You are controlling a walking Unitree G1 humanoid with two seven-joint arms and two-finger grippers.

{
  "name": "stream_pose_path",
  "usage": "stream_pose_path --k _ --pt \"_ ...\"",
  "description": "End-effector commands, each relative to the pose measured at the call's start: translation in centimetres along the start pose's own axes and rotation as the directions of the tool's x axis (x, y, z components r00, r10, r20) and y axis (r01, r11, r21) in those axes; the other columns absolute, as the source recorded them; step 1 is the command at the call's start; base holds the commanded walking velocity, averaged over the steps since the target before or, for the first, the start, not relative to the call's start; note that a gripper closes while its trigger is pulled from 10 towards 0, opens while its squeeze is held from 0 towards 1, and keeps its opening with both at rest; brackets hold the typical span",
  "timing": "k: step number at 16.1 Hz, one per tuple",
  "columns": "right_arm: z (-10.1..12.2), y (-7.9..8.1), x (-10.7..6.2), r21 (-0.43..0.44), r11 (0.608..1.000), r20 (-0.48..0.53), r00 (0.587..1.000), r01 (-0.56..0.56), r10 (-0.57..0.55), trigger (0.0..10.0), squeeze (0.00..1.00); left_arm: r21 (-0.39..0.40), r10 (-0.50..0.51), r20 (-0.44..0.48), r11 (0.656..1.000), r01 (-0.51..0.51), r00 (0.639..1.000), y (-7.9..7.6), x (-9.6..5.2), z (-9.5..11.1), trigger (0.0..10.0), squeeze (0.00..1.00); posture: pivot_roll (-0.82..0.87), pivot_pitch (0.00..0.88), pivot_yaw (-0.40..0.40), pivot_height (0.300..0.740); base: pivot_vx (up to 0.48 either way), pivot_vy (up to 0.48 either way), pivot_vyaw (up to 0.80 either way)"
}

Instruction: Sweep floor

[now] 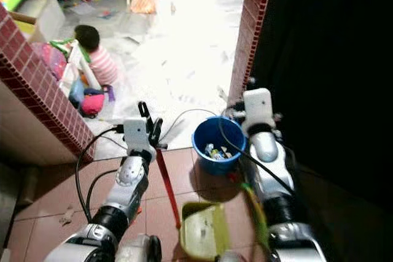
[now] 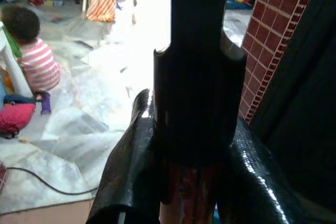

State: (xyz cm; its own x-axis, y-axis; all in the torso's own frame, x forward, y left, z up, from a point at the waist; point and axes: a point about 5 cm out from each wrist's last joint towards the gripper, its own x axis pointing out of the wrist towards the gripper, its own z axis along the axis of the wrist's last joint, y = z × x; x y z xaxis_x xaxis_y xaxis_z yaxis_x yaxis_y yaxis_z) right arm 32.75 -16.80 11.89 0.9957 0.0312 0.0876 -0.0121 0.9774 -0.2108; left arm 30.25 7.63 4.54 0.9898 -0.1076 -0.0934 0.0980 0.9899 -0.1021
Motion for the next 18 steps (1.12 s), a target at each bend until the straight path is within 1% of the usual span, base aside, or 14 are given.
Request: stream_pose_path --k 1,4,5,7,8,9,10,12,13,14,15,16,17,18 --pt "1.0 0.0 0.6 0.019 1.0 0.051 0.998 0.022 -0.023 10.0 0.0 0.015 0.004 0.027 1.0 -0.005 1.0 0.8 0.6 0.8 10.0 0.0 -0.08 0.043 0.046 0.74 0.0 0.0 0.0" --pt "1.6 1.4 0.7 0.059 0.998 0.095 0.995 -0.011 0.005 10.0 0.0 0.039 0.076 0.014 0.996 -0.076 0.997 1.7 0.8 0.7 10.0 0.0 -0.07 0.034 0.047 0.74 0.0 0.0 0.0" --pt "1.6 2.4 0.5 0.12 0.991 0.097 0.994 -0.063 0.051 10.0 0.0 0.057 0.123 0.009 0.991 -0.124 0.992 2.2 0.9 0.7 10.0 0.0 -0.06 0.038 0.036 0.74 0.0 0.0 0.0" --pt "1.6 4.0 0.0 0.224 0.956 0.103 0.98 -0.19 0.171 10.0 0.0 0.095 0.16 0.077 0.981 -0.167 0.984 2.7 1.1 1.6 10.0 0.0 -0.07 0.049 0.022 0.74 0.0 0.0 0.0" --pt "1.7 4.6 -0.3 0.284 0.927 0.107 0.969 -0.246 0.224 10.0 0.0 0.111 0.148 0.102 0.981 -0.159 0.984 2.9 1.4 2.1 10.0 0.0 -0.08 0.046 0.018 0.74 0.0 0.0 0.0" --pt "2.0 4.8 -0.5 0.318 0.907 0.12 0.96 -0.277 0.251 10.0 0.0 0.118 0.124 0.115 0.983 -0.138 0.986 2.9 1.6 2.4 10.0 0.0 -0.08 0.043 0.018 0.74 0.0 0.0 0.0" --pt "2.6 5.2 -0.7 0.357 0.877 0.143 0.947 -0.321 0.288 10.0 0.0 0.12 0.074 0.128 0.989 -0.089 0.989 2.7 1.9 2.9 10.0 0.0 -0.09 0.04 0.018 0.74 0.0 0.0 0.0" --pt "3.5 5.9 -1.1 0.402 0.828 0.177 0.92 -0.391 0.349 10.0 0.0 0.17 0.012 0.147 0.985 -0.037 0.989 2.5 2.3 3.5 10.0 0.0 -0.1 0.044 0.019 0.74 0.0 0.0 0.0" --pt "4.0 6.4 -1.5 0.423 0.794 0.192 0.9 -0.436 0.392 10.0 0.0 0.179 -0.013 0.124 0.984 -0.009 0.992 2.2 2.5 3.4 10.0 0.0 -0.11 0.05 0.02 0.74 0.0 0.0 0.0" --pt "4.6 6.8 -2.0 0.427 0.768 0.207 0.878 -0.478 0.431 10.0 0.0 0.177 -0.014 0.043 0.984 0.006 0.999 2.0 2.7 2.7 10.0 0.0 -0.11 0.057 0.021 0.74 0.0 0.0 0.0" --pt "5.0 6.9 -2.2 0.436 0.749 0.216 0.866 -0.5 0.452 10.0 0.0 0.219 -0.01 -0.002 0.976 0.01 1.0 1.7 2.9 2.4 10.0 0.0 -0.11 0.062 0.021 0.74 0.0 0.0 0.0" --pt "5.4 7.0 -2.3 0.444 0.732 0.223 0.855 -0.516 0.467 10.0 0.0 0.22 -0.028 -0.013 0.975 0.03 1.0 1.5 3.1 2.4 10.0 0.0 -0.12 0.063 0.023 0.74 0.0 0.0 0.0" --pt "6.3 6.8 -2.3 0.428 0.725 0.242 0.841 -0.54 0.483 10.0 0.0 0.19 -0.064 -0.029 0.979 0.069 0.998 1.1 3.3 2.5 10.0 0.0 -0.13 0.062 0.029 0.74 0.0 0.0 0.0" --pt "6.6 6.7 -2.2 0.422 0.726 0.248 0.839 -0.543 0.483 10.0 0.0 0.19 -0.069 -0.033 0.979 0.075 0.997 1.1 3.3 2.5 10.0 0.0 -0.13 0.062 0.03 0.74 0.0 0.0 0.0"
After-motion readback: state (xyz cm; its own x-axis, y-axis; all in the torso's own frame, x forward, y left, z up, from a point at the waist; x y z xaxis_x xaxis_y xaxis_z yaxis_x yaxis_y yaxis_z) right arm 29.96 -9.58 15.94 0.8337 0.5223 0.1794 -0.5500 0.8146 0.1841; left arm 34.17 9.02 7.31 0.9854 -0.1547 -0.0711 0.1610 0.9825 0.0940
